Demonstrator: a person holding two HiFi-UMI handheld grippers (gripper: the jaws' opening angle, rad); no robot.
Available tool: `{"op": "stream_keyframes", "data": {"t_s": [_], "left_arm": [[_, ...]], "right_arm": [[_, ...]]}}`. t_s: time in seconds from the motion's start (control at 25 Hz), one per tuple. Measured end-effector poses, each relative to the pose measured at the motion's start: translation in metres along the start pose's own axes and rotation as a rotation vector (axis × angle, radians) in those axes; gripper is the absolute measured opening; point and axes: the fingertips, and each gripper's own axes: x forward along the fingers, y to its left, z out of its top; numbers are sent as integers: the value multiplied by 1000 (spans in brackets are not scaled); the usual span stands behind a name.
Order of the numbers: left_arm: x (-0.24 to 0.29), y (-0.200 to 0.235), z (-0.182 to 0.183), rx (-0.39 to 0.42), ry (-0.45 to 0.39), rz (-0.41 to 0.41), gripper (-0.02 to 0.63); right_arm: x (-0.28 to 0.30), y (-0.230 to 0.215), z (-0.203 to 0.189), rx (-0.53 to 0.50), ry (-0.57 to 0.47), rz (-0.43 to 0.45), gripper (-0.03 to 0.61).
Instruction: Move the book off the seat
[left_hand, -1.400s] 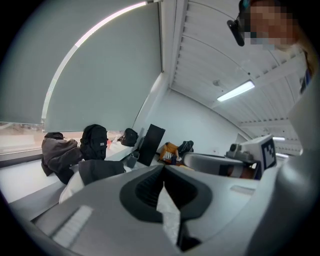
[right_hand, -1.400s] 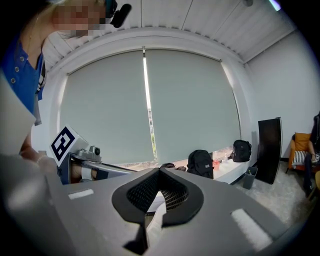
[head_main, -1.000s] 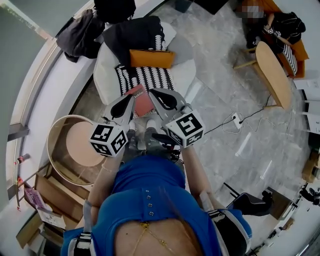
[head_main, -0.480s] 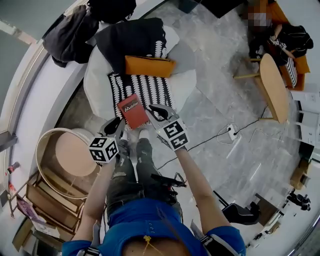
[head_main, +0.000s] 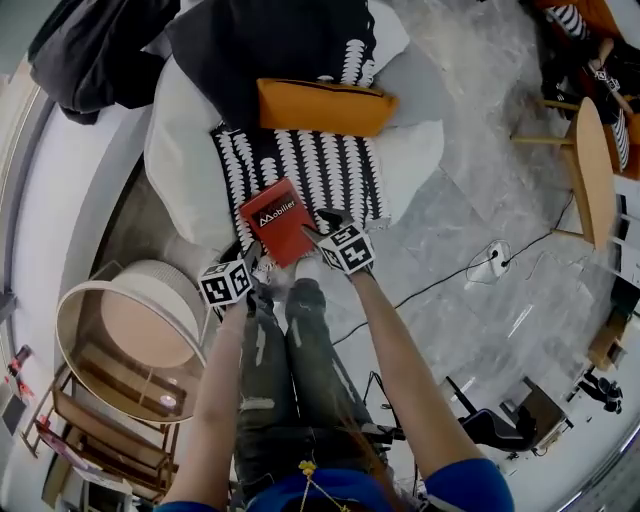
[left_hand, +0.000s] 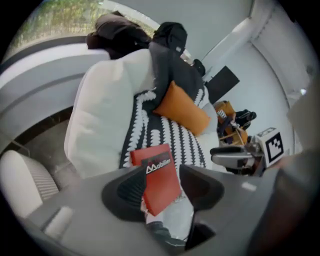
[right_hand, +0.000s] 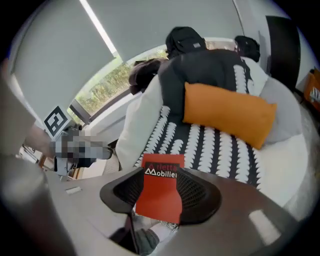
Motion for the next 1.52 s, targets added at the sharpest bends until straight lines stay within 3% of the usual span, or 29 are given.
{"op": "stream_keyframes", "data": {"t_s": [0.16, 0.36, 0.52, 0.56, 0.72, 1.0, 1.2, 1.52], "left_arm": [[65, 48, -50, -68, 66, 4, 213], [130, 61, -69, -110, 14, -73, 213], [149, 61, -90, -36, 43, -50, 200], [152, 64, -92, -8, 45, -34, 151], [156, 71, -90, -3, 32, -45, 144], [154, 66, -88, -25, 29, -34, 140], [142, 55, -73, 26, 10, -31, 135], [53, -3, -22, 103, -67, -46, 130]], "right_arm": [[83, -21, -66, 92, 84, 37, 240], [149, -53, -91, 186, 54, 45, 283], [171, -49, -110, 235, 72, 82, 285], [173, -50, -112, 222, 72, 85, 258], [173, -53, -113, 199, 64, 110, 204], [166, -52, -112, 187, 90, 92, 195], [146, -48, -106, 213, 56, 50, 189], [49, -16, -48, 234, -25, 6, 187]]}}
